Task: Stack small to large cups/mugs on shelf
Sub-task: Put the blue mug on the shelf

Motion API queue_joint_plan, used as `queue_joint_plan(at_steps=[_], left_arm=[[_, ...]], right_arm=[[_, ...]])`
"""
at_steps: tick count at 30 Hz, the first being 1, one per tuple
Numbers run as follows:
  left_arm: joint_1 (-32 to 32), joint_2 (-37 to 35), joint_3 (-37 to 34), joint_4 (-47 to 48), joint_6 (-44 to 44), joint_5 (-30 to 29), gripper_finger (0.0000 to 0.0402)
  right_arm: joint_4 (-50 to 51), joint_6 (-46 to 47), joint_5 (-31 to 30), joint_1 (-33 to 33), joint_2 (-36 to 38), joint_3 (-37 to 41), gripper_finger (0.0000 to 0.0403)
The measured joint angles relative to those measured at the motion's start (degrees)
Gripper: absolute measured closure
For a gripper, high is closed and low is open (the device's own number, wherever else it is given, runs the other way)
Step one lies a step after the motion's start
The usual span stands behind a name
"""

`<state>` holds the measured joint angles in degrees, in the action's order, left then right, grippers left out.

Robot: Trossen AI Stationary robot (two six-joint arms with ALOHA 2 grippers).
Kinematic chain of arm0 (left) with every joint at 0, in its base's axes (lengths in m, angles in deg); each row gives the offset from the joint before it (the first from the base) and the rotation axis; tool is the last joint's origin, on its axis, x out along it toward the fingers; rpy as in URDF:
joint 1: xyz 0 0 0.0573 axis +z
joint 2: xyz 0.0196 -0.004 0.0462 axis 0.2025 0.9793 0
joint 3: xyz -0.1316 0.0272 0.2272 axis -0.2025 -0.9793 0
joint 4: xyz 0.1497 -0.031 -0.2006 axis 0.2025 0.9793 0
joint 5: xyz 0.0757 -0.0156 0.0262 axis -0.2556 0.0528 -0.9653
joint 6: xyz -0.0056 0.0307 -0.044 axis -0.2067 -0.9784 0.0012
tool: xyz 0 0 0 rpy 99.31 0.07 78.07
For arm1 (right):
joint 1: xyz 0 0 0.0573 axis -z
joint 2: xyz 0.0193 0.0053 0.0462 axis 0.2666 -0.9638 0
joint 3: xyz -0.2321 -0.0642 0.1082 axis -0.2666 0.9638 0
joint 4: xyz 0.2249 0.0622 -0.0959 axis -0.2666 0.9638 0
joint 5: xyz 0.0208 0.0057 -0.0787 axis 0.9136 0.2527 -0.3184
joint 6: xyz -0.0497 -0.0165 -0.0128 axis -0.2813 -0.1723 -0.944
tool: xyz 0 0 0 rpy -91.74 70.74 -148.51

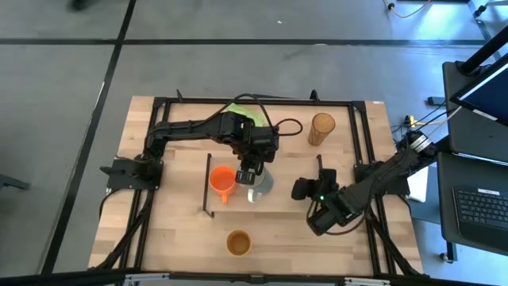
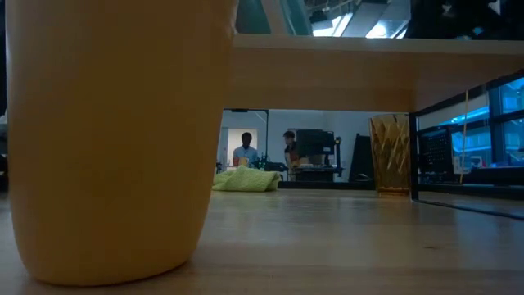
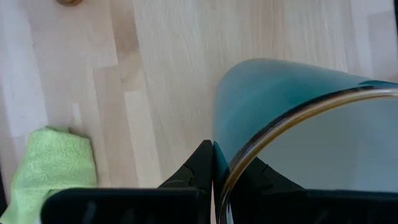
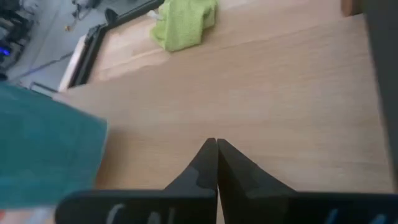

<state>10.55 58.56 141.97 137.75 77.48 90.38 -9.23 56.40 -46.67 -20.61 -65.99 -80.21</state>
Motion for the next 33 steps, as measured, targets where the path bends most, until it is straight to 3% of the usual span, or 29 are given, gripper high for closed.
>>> queue_joint_plan(at_steps=[8,13,20,26,30,33], left_arm=[[0.19,0.04,0.04,-0.11,0.11,0.61,0.0383],[0.4,0.04,0.04,-0.11,0.11,0.6,0.0383],[0.44,0.04,0.11,2.23,0.19,0.58,0.0383],[0.42,0.0,0.15,3.37,0.32,0.38,0.0383],[0.42,0.0,0.15,3.44,0.61,0.37,0.0383],[0.42,0.0,0.15,3.46,0.63,0.39,0.0383]], right_arm=[[-18.84,-17.59,-2.31,4.64,3.09,1.24,0.0403],[-18.64,-23.15,-1.0,6.35,3.19,-1.34,0.0403],[-15.92,-23.64,-0.09,6.38,3.12,-1.65,0.0403],[-23.58,-34.63,1.2,8.65,3.95,-1.86,0.0403],[-20.15,-39.07,2.25,10.17,4.13,-5.18,0.0403],[-22.36,-49.76,3.13,10.87,4.14,-8.17,0.0403]])
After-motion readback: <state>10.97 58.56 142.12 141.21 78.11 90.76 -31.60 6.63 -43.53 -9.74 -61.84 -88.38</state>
